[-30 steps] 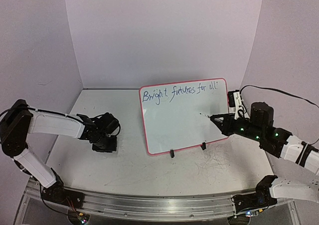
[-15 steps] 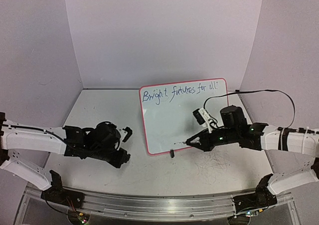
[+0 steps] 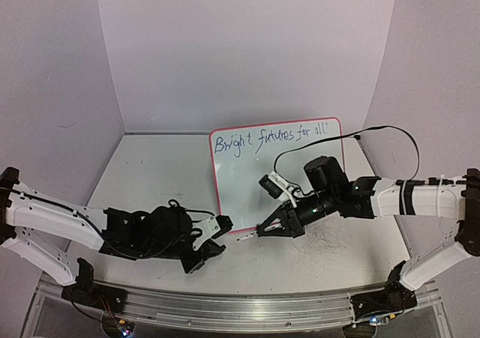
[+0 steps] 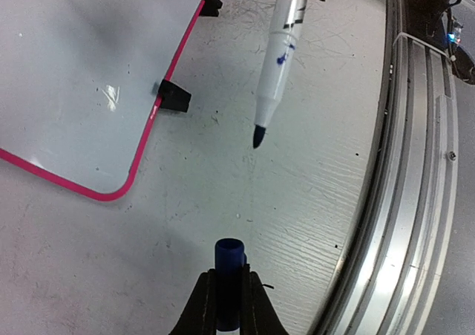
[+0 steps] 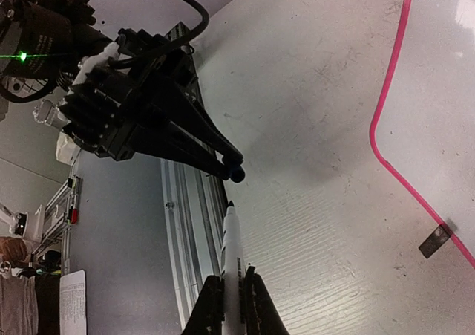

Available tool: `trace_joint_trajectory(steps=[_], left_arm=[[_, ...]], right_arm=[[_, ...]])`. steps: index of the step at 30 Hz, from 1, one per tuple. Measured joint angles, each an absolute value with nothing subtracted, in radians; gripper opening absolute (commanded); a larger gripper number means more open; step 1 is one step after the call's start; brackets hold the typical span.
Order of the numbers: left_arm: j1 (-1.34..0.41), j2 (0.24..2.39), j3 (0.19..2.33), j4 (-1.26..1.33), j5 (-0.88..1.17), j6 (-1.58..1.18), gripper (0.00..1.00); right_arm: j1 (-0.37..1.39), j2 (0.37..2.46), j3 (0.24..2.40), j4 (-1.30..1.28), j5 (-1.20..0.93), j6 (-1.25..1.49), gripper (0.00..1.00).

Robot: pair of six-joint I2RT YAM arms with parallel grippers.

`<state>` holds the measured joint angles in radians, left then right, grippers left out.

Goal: Write a sentence on the whiteboard
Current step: Insert the whiteboard marker without the cap into the pen cap.

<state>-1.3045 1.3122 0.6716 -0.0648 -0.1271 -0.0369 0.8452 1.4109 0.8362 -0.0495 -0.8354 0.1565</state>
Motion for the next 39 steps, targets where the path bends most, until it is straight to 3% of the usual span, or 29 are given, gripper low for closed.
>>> trace_joint_trajectory(steps=[12,39], left_arm=[[-1.304,1.332,0.681,0.009,-0.168,0.194,0.0],[-1.304,1.378,0.72,0.009,-0.152,0.235,0.0]], right_arm=[[0.847,1.455,0.876,-0.116,-0.859,0.111,0.0],[0.847,1.491,0.91,-0.121,-0.85,0.101,0.0]])
